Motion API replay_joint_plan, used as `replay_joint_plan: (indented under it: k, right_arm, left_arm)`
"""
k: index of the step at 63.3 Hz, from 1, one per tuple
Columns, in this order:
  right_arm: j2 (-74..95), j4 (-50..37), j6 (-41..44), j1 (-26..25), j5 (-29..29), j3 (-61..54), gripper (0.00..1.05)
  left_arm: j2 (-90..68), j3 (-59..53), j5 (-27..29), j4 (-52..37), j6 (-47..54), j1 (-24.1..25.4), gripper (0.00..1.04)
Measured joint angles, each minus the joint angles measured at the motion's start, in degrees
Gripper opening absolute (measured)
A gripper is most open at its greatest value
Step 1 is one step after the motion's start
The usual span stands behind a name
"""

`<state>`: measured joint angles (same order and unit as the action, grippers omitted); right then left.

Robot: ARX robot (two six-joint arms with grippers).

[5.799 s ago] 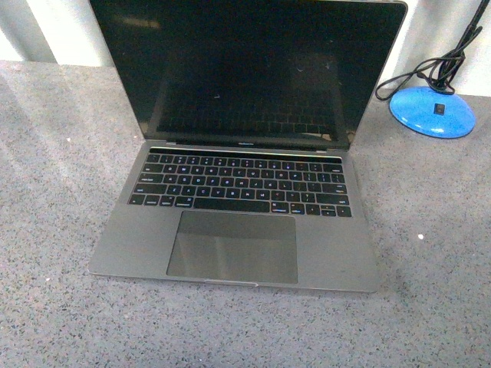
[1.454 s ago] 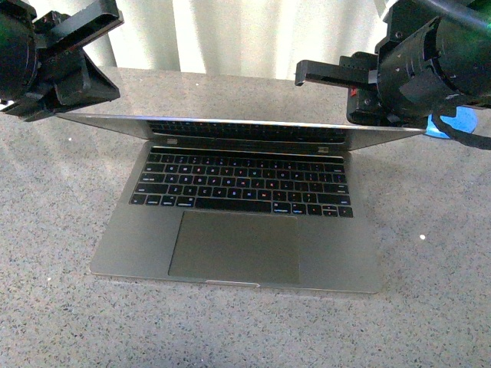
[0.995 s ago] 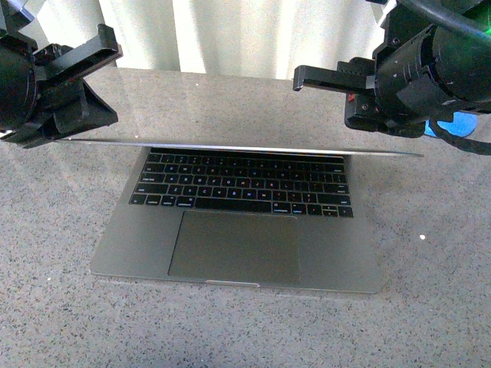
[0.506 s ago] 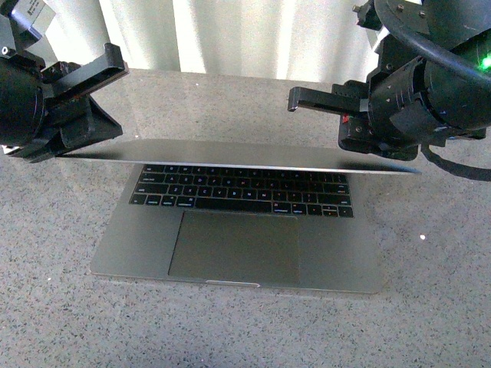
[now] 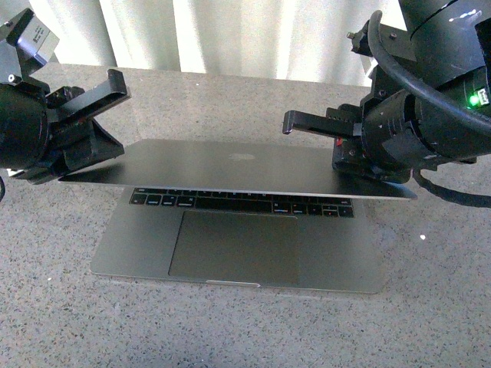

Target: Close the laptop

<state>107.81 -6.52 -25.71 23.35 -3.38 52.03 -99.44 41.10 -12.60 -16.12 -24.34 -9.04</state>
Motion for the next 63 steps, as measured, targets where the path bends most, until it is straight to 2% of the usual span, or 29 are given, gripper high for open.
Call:
replay_joint_plan:
  k: [63]
  right_arm:
    - [1.7, -4.7, -0.1, -0.9, 0.5, -4.9, 0.01]
  left_arm:
    - [-5.3, -2.6, -0.3, -6.1, -2.6, -1.4, 0.04]
